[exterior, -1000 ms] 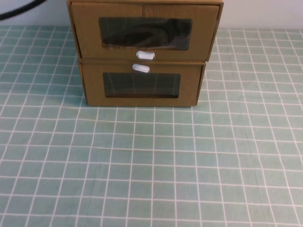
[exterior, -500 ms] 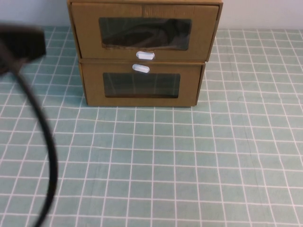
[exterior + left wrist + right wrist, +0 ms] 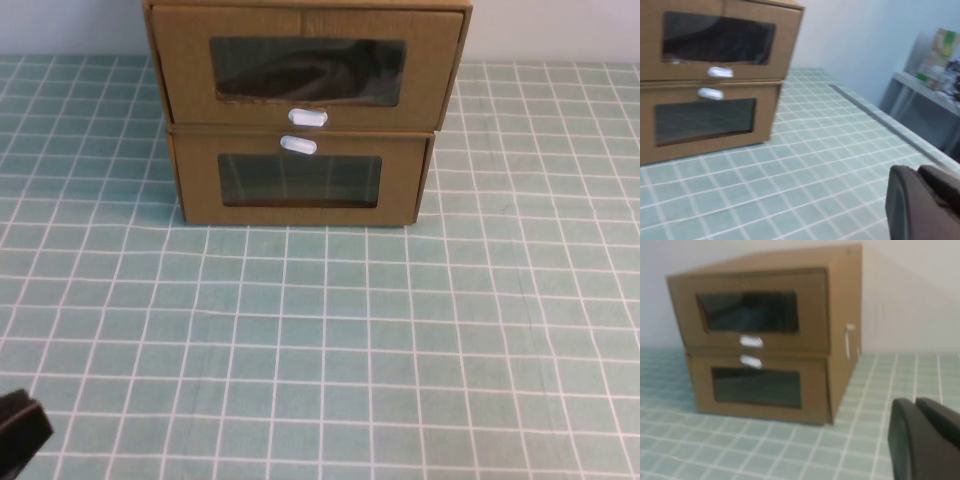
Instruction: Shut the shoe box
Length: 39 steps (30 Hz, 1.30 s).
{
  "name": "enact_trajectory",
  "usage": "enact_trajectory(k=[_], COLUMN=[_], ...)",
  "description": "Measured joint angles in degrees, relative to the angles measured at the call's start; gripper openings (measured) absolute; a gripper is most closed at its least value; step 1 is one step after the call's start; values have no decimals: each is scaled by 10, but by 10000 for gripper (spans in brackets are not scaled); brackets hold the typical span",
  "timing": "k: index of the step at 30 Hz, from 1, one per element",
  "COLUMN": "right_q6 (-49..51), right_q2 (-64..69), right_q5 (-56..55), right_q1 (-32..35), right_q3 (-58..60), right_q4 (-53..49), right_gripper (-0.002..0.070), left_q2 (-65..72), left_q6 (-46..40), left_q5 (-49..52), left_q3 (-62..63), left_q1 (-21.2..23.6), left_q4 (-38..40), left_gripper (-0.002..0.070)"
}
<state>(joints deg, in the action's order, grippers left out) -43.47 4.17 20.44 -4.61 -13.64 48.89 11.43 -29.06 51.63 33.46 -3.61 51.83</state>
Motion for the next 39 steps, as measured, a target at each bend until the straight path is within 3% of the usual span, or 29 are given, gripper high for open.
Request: enact_trajectory(k=[13, 28, 34, 39], right_q6=[0, 1, 1, 1], right_q2=[0, 0, 0, 0], right_q5=[-38, 46, 97, 140], right_q1=[1, 1, 1, 1], right_q3=[78, 79, 79, 79], right_q4=[53, 76, 76, 75], right_gripper=[-14, -14, -14, -14], left_q2=[-60, -68, -119, -120], left_q6=[3, 3, 20, 54], left_q5=[-276, -308, -381, -397], left_q3=[-176, -280, -327, -348], left_q1=[0, 0, 0, 0], left_q4=[-60, -67, -290, -382], left_gripper=[-3, -3, -3, -3])
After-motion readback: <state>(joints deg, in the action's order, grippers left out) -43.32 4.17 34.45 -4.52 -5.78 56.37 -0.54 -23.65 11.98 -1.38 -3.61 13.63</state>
